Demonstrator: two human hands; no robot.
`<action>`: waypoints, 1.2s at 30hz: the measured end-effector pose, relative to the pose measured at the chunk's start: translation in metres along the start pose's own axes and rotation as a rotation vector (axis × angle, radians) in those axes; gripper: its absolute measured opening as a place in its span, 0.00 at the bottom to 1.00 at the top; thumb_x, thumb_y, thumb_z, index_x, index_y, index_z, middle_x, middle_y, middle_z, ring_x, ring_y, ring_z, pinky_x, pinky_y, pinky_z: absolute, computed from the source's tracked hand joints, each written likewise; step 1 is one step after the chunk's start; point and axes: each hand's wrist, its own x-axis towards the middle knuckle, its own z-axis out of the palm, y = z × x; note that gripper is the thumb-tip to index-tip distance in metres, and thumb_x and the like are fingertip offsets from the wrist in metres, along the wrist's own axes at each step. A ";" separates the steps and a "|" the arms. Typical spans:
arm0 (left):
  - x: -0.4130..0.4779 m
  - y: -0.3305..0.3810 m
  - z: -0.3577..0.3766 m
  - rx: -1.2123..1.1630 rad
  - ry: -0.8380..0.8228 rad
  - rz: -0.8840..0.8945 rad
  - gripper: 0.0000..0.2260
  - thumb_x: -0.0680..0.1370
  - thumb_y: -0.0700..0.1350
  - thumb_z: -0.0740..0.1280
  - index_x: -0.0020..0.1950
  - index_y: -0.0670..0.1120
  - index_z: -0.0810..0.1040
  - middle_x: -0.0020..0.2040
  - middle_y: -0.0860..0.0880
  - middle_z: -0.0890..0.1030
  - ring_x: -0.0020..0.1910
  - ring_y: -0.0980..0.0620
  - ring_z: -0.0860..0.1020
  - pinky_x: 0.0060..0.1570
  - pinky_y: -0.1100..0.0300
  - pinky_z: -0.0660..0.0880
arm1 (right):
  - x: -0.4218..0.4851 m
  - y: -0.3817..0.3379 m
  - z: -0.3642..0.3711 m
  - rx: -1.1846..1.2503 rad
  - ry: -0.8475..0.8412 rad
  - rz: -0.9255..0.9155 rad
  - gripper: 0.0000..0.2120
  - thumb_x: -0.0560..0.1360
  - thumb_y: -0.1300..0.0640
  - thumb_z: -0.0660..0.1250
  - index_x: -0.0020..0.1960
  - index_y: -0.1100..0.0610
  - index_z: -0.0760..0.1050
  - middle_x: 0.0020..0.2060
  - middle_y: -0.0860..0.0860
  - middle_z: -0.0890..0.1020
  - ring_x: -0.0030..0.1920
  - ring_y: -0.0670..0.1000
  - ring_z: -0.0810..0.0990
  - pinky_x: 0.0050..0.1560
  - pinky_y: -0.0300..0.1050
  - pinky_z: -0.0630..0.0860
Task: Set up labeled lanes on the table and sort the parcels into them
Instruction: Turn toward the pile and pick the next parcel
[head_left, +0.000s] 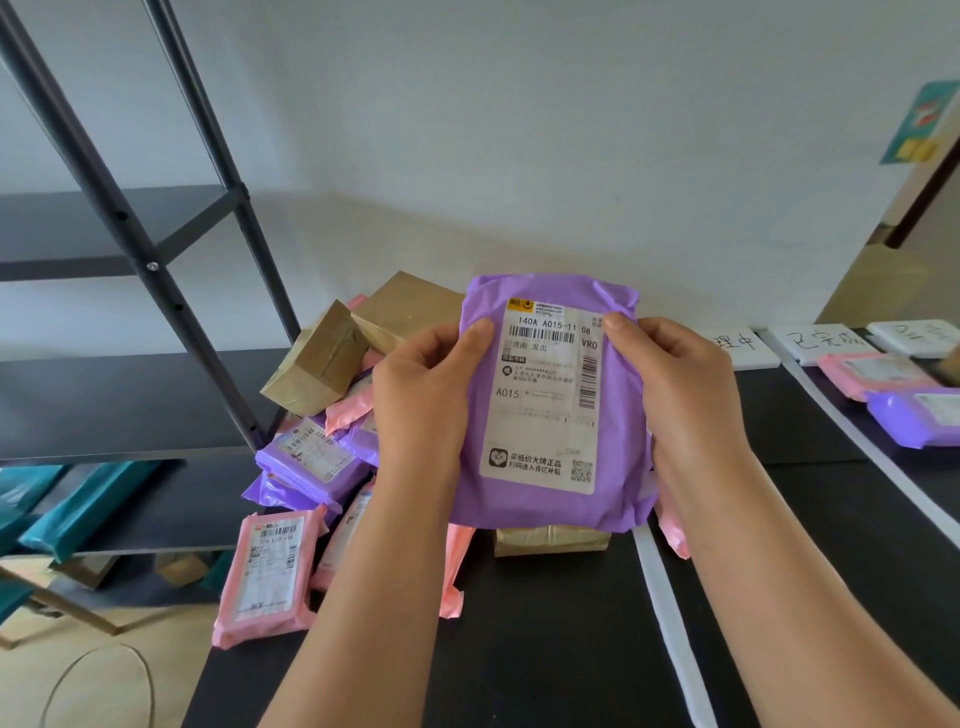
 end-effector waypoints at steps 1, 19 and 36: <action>0.000 0.000 0.000 -0.019 0.000 -0.011 0.07 0.76 0.48 0.73 0.41 0.46 0.84 0.39 0.49 0.86 0.36 0.52 0.82 0.39 0.58 0.79 | 0.000 0.000 0.000 0.009 0.000 0.004 0.19 0.77 0.50 0.69 0.47 0.69 0.76 0.44 0.66 0.80 0.45 0.67 0.78 0.43 0.49 0.70; 0.009 -0.015 0.000 -0.176 0.117 -0.162 0.11 0.78 0.50 0.70 0.46 0.42 0.84 0.44 0.44 0.85 0.39 0.52 0.80 0.39 0.59 0.77 | -0.012 0.007 0.000 -0.162 -0.150 0.006 0.15 0.77 0.54 0.70 0.45 0.69 0.78 0.41 0.66 0.82 0.47 0.68 0.80 0.45 0.67 0.77; -0.002 -0.029 -0.003 -0.162 -0.044 -0.114 0.08 0.75 0.44 0.74 0.48 0.41 0.84 0.47 0.43 0.86 0.46 0.44 0.84 0.51 0.46 0.81 | -0.016 0.007 -0.005 -0.169 0.016 -0.066 0.19 0.78 0.51 0.69 0.43 0.69 0.76 0.38 0.59 0.83 0.40 0.56 0.83 0.39 0.64 0.78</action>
